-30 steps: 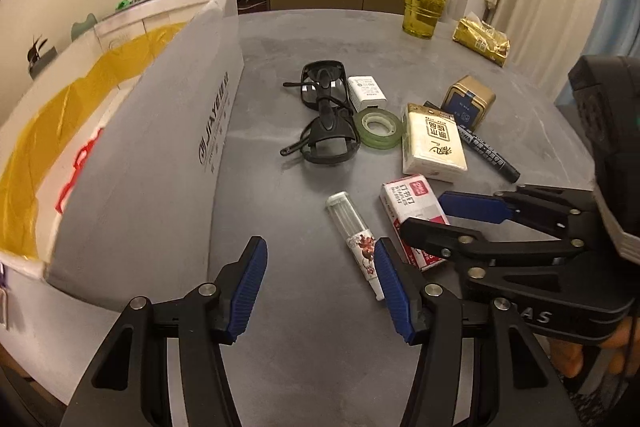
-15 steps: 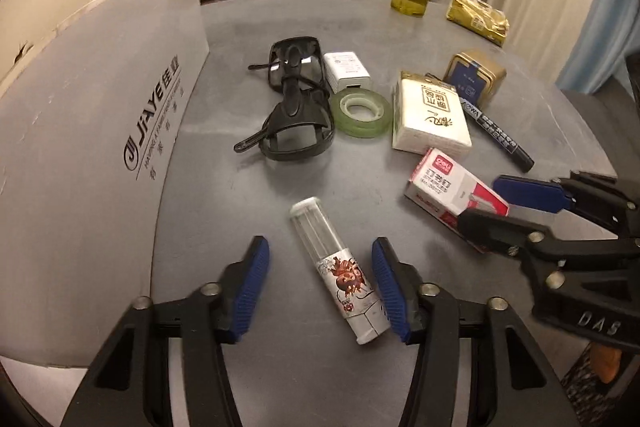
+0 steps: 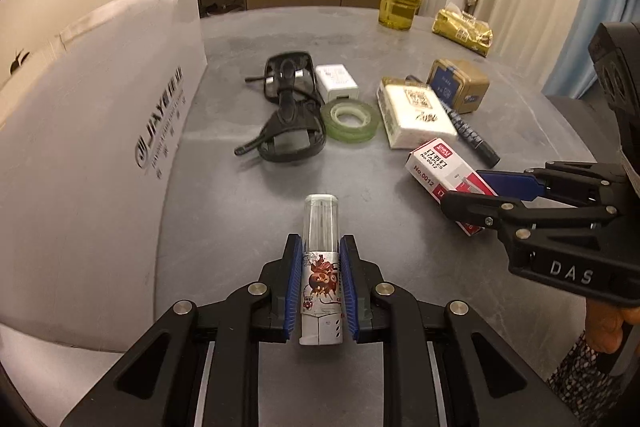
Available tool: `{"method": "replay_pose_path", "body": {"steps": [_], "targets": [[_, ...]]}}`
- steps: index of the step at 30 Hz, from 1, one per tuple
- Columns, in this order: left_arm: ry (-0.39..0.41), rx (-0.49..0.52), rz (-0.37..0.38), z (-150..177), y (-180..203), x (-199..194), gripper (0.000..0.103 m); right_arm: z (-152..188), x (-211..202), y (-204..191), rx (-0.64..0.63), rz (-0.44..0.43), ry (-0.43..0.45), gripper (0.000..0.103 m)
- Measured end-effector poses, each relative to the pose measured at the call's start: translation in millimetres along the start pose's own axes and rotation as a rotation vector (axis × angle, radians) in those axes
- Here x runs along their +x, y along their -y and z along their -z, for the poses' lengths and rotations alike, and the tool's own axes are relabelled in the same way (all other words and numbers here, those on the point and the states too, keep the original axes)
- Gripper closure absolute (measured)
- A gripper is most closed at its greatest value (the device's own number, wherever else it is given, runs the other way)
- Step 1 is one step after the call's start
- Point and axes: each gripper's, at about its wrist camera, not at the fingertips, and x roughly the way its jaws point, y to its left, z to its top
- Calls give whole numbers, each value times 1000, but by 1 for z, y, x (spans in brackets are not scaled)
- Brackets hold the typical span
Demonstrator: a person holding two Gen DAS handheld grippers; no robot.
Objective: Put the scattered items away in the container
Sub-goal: 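Grasp the clear red-labelled vial with left tool while right tool grasps the staples box, then carry the vial and staples box over the white box with both tools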
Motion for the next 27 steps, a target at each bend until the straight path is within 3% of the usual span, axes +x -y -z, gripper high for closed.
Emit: {"method": "replay_pose_path", "body": {"steps": [7, 27], "targets": [[10, 10, -9, -1, 5, -12, 83, -1, -13, -1, 15, -39, 31, 64], [76, 3, -19, -5, 14, -69, 83, 4, -52, -17, 6, -50, 112, 64]]}}
